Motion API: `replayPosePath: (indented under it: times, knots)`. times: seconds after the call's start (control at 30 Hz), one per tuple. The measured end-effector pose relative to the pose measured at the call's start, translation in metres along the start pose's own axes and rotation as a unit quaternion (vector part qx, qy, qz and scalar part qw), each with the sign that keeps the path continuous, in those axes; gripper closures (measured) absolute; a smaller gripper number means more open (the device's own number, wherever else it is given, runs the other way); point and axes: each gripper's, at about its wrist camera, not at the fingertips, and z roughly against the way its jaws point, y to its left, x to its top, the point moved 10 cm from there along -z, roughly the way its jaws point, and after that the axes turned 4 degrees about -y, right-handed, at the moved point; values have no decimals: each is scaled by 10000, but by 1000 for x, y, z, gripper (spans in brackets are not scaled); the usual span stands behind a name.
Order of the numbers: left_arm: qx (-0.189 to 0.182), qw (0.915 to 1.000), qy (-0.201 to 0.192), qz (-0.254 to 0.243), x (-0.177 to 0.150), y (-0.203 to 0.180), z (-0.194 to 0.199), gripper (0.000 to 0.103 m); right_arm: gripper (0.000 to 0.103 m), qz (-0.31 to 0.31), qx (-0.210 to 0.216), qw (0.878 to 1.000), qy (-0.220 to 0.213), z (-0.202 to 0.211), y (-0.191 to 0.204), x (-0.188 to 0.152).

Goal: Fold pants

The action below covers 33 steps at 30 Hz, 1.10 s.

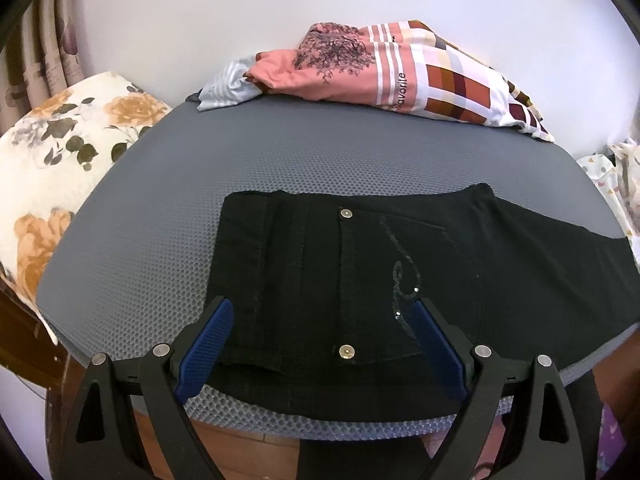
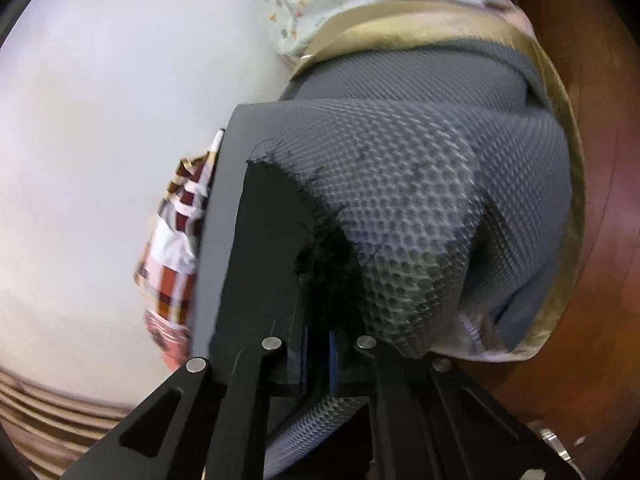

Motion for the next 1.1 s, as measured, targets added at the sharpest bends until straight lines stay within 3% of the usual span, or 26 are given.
replayPosePath:
  times: [0.23,0.47,0.77,0.93,1.1]
  knots:
    - [-160,9999,23,-39,2,-12,3,13,96,808,426,9951,381,-17,90,-42]
    - [-229,9995,15,-211,2,-23,6,13,96,1405,937,9772,1287,-66,169,-145]
    - [-364,9988,230,-215,-5,-31,-2,13,96,1990,1032,9418,2506,-114,196,-286]
    - [-413,9981,271,-368,-9,-40,-3,13,95,2449,977,9242,2762,-118,203,-332]
    - [-455,9967,359,-564,-14,-51,-7,13,94,2884,882,9130,2747,-122,210,-350]
